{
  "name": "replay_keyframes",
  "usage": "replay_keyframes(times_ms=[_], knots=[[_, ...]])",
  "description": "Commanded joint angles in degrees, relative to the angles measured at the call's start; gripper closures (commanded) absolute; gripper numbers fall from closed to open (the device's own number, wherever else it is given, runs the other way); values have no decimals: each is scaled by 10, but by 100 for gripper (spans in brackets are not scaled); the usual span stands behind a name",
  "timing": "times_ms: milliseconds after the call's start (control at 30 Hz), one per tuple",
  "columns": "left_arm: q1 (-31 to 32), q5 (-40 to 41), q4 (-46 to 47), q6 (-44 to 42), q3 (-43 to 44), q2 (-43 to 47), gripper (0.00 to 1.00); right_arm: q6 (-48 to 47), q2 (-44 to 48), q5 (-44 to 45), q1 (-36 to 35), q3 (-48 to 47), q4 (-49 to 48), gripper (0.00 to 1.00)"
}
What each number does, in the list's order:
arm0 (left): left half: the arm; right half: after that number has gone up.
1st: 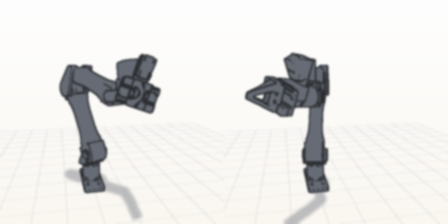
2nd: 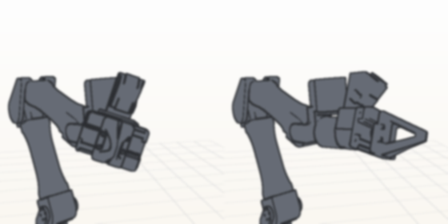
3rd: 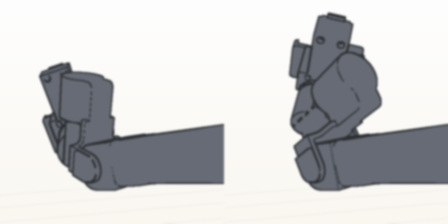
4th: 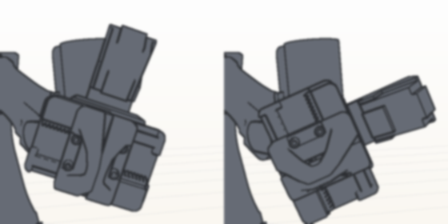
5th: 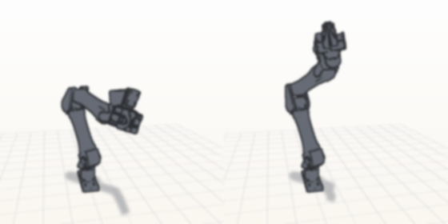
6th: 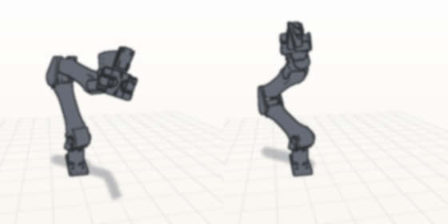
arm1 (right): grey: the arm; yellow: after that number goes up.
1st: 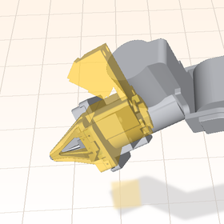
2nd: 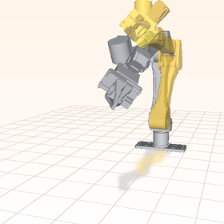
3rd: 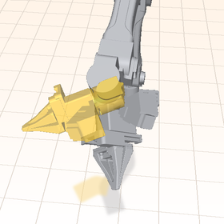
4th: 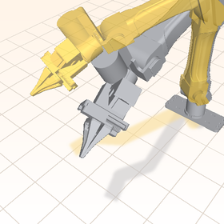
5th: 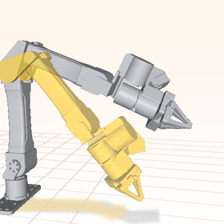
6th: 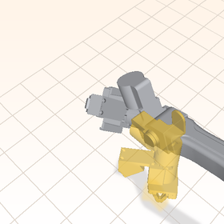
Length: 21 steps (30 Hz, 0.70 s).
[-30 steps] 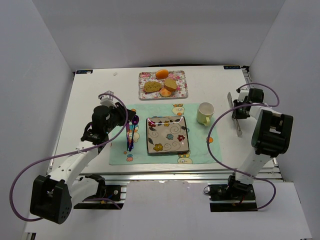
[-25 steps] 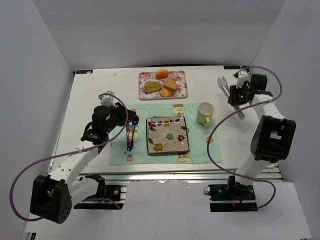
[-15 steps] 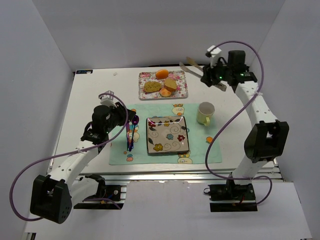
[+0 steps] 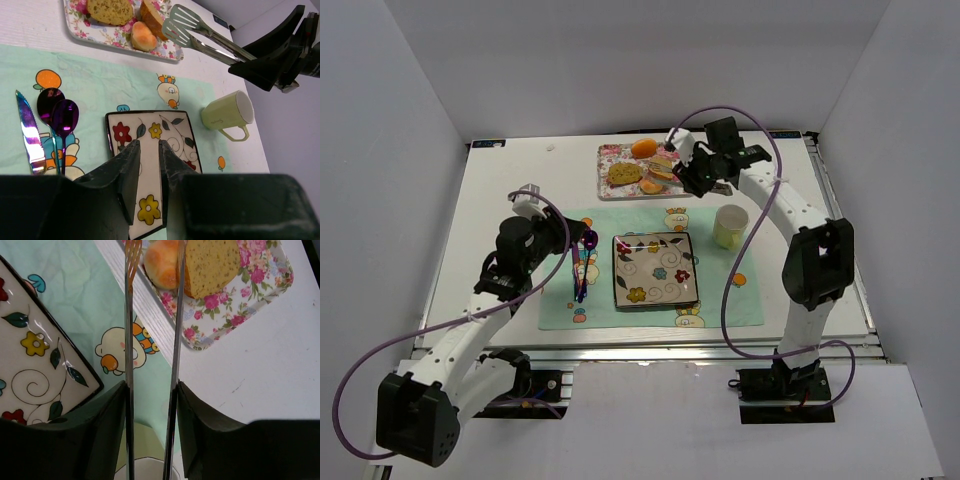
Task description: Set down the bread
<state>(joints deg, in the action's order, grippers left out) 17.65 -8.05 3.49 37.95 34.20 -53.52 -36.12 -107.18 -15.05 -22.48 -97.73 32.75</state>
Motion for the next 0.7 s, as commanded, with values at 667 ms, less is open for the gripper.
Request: replay_keyframes(times_ms=[667], knots=[[1,7,-3,-7,-4,1,68,-23,-60,113,-23,-19,-70,71]])
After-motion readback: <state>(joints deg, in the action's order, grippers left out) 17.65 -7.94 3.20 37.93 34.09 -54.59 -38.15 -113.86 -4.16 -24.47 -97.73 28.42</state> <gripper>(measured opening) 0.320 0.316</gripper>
